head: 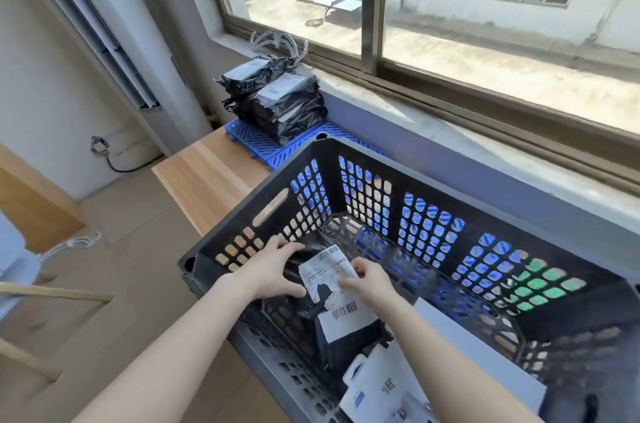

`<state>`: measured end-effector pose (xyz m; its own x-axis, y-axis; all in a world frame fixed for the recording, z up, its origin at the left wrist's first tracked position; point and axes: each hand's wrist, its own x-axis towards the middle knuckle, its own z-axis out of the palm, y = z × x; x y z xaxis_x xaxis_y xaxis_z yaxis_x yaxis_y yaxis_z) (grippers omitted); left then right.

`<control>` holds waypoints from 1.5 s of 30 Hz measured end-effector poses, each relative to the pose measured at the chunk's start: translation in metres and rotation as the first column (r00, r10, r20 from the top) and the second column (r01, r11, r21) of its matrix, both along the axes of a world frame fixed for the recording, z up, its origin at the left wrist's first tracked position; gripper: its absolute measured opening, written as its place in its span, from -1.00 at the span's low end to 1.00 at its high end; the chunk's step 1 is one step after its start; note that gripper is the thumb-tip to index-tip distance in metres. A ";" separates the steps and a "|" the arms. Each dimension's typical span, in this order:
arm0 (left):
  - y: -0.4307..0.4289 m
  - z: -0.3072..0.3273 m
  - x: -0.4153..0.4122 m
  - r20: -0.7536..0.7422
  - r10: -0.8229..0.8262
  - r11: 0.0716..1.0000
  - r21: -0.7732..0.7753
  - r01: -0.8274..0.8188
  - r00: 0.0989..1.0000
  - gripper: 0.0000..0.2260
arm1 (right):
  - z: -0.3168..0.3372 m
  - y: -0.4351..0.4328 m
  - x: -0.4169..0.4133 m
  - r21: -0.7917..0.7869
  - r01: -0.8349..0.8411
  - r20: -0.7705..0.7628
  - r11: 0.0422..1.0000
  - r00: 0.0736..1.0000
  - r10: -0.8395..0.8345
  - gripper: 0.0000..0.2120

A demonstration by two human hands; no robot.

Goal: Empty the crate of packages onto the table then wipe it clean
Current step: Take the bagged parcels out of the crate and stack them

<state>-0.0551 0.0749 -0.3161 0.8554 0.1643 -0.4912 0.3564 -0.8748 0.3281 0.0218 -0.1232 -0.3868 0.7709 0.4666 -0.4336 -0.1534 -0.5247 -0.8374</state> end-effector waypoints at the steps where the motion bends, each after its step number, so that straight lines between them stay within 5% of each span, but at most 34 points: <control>1: -0.003 0.002 0.000 0.055 0.000 1.000 -0.004 0.000 0.998 -0.22 | 0.003 -0.004 -0.001 0.029 0.037 -0.019 0.999 0.999 -0.037 -0.75; 6: -0.015 0.014 -0.005 0.287 -0.032 0.998 0.053 0.018 0.957 -0.27 | 0.027 -0.017 -0.006 0.239 0.225 -0.164 0.945 0.968 -0.189 -0.91; 11: -0.020 0.030 -0.013 0.600 0.013 0.999 0.018 -0.029 0.800 -0.23 | 0.065 -0.014 -0.008 0.413 0.310 -0.192 0.857 0.949 -0.251 -0.83; 17: -0.016 0.067 -0.014 0.730 0.337 0.939 -0.304 -0.158 0.594 -0.44 | 0.113 0.002 -0.010 0.552 0.339 -0.131 0.762 0.938 -0.322 -0.80; 20: -0.010 0.087 -0.013 0.770 0.383 0.923 -0.339 -0.181 0.511 -0.49 | 0.136 0.014 -0.012 0.603 0.330 -0.102 0.726 0.935 -0.340 -0.79; 26: 0.027 0.110 -0.010 0.701 0.364 0.918 -0.381 -0.109 0.613 -0.22 | 0.169 0.053 -0.005 0.638 0.351 -0.177 0.685 0.933 -0.314 -0.76; 30: 0.062 0.122 -0.004 0.723 0.363 0.913 -0.401 -0.070 0.588 -0.11 | 0.189 0.084 -0.008 0.684 0.243 -0.106 0.688 0.966 -0.235 -0.73; 38: 0.168 0.132 0.002 0.770 0.374 0.907 -0.420 -0.029 0.516 -0.14 | 0.210 0.191 -0.011 0.653 0.100 0.098 0.751 0.972 -0.214 -0.57; 45: 0.281 0.130 0.023 0.726 0.381 0.881 -0.473 0.013 0.573 -0.18 | 0.194 0.307 0.002 0.626 0.228 0.101 0.746 0.925 -0.367 -0.45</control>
